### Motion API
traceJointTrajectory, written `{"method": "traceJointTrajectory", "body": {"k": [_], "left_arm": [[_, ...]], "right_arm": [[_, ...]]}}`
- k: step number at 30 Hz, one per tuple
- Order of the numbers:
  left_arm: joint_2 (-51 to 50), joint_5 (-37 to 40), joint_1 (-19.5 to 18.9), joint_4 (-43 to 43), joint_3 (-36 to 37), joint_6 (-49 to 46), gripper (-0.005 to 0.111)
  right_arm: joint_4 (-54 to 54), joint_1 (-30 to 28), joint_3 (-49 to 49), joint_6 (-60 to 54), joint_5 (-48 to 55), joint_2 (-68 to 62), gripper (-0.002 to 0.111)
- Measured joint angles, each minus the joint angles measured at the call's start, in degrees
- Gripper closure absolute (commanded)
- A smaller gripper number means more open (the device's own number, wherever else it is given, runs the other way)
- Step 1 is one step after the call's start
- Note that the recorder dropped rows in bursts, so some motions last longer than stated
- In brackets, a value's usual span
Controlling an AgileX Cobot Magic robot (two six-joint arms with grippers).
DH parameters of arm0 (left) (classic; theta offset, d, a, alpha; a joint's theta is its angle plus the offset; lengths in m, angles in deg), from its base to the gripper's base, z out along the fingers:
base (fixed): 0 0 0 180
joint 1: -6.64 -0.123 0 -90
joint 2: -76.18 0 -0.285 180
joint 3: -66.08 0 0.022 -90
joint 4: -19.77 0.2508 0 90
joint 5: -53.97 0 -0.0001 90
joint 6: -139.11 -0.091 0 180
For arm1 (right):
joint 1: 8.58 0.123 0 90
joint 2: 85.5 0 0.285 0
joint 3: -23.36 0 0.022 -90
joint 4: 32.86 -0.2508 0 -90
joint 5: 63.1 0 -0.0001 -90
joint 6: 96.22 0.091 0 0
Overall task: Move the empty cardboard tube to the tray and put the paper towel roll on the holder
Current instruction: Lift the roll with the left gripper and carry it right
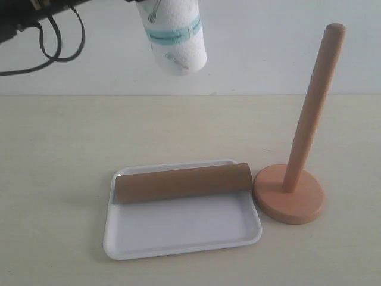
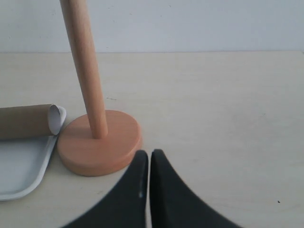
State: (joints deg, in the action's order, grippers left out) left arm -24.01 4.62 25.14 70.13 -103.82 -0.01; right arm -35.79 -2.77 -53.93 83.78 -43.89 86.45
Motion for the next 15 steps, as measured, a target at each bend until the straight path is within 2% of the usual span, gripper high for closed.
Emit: {"method": "traceJointTrajectory", "body": {"k": [1,4,8,15], "left_arm": [[1.3,0.0,0.6,0.4,0.0,0.6,0.103],[5.9,-0.3,5.4,-0.1,0.0,0.5,0.103],[7.2,-0.7,12.9,-6.3,-0.3,-6.8,0.103],[5.5,0.3,17.9,-9.2,-7.3,-8.2,0.103]], "right_arm": [[0.0,0.0,0.0,0.0,0.0,0.0,0.107],[0.0,0.0,0.0,0.0,0.0,0.0,0.107],[0.0,0.0,0.0,0.0,0.0,0.0,0.107],[0.0,0.0,0.0,0.0,0.0,0.0,0.107]]}}
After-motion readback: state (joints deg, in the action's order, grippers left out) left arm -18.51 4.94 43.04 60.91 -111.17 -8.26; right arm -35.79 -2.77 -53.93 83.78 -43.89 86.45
